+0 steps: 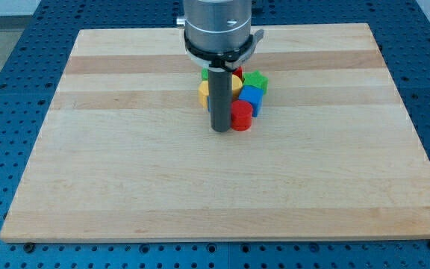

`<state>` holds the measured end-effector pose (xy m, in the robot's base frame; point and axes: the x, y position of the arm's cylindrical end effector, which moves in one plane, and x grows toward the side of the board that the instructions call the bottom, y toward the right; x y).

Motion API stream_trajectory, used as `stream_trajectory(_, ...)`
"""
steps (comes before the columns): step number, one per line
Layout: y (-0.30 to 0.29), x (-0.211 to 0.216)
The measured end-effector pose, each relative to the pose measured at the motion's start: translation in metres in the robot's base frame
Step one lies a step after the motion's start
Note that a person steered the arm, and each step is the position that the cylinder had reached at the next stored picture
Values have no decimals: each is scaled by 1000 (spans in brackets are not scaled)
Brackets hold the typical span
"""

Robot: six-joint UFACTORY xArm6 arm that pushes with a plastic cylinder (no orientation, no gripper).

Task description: Adjust the blue triangle and red circle to the group of blocks

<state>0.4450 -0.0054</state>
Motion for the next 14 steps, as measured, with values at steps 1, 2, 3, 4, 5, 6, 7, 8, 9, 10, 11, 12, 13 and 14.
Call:
stream_trajectory(1, -3, 0)
stream_trajectory(2, -18, 10)
stream_trajectory(3, -15, 25)
stream_trajectory(4, 22, 25)
stream_trajectory(5, 49, 9)
stream_trajectory(6, 50, -9)
stream_trajectory(7, 50, -9)
stream_trajectory(8, 60, -4)
stream_trajectory(9, 104, -4)
stream_trajectory(10, 153, -35)
stream_trajectory(11, 157, -79)
stream_trajectory(12, 148, -106)
stream_trajectory(13, 140, -109)
stream_trajectory(14, 122, -109)
